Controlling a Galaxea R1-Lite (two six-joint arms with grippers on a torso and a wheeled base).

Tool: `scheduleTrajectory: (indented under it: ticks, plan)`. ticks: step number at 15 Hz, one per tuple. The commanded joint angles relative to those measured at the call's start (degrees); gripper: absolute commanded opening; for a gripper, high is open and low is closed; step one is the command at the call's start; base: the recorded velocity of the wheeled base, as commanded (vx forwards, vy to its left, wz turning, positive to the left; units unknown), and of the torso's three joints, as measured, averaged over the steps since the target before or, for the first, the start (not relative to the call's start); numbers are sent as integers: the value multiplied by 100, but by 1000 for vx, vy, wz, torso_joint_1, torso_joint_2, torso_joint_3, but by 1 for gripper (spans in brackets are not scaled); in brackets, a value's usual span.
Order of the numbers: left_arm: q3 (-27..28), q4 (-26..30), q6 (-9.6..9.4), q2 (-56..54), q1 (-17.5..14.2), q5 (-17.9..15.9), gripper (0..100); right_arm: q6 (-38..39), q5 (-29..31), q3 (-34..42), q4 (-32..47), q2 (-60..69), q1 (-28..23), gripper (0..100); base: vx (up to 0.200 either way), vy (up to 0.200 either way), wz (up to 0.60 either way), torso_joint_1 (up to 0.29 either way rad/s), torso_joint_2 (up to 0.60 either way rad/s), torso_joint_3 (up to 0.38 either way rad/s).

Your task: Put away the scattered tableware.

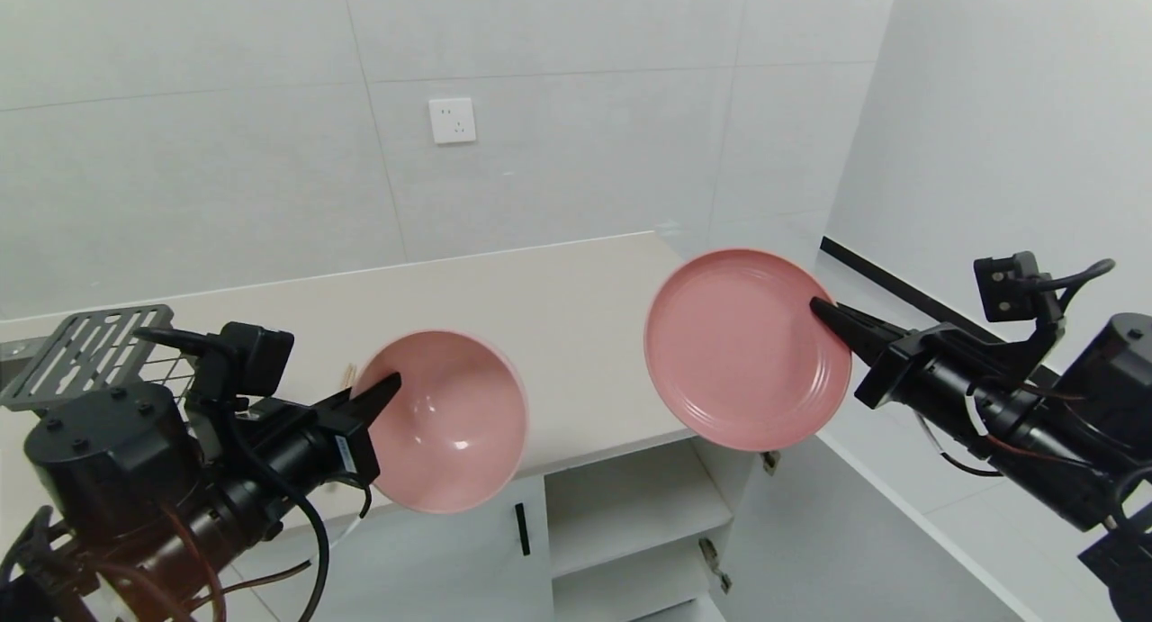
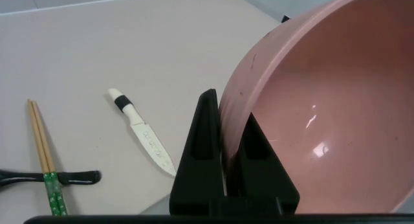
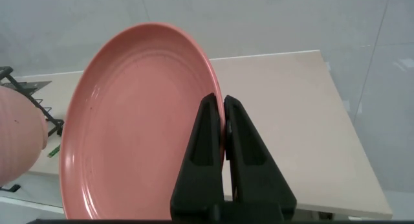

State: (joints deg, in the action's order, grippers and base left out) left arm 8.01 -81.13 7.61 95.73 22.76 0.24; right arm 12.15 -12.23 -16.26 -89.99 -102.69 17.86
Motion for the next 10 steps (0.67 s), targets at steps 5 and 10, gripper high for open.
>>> scheduleTrajectory:
  ticks: [5,10]
  plan:
    - [-89,-580,-14,270,0,2,0,-126,1,132,-1,-5,86,0,0,0,0,-93,194,91]
    - [-168,-887,-31,622,141,2,0,-152,1,141,-1,-5,113,0,0,0,0,-151,306,152]
